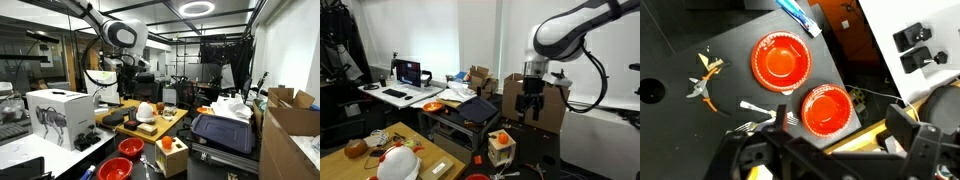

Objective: Put the orange object on the table

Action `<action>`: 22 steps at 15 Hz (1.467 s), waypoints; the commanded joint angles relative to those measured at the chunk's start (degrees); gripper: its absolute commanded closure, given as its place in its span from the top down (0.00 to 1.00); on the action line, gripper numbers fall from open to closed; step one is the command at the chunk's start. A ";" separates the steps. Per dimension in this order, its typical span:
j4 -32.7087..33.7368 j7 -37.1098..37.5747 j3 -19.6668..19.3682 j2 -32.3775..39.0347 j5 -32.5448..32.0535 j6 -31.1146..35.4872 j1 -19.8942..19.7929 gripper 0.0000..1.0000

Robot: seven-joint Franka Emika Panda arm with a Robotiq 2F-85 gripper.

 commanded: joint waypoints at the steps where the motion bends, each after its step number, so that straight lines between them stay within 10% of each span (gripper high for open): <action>1: 9.39 2.00 1.00 9.34 -0.23 2.41 0.89 1.00; 14: 45.55 7.55 -1.50 42.60 -9.33 5.97 2.74 1.00; 22: 59.51 9.50 -4.68 51.17 -11.81 3.06 0.40 1.00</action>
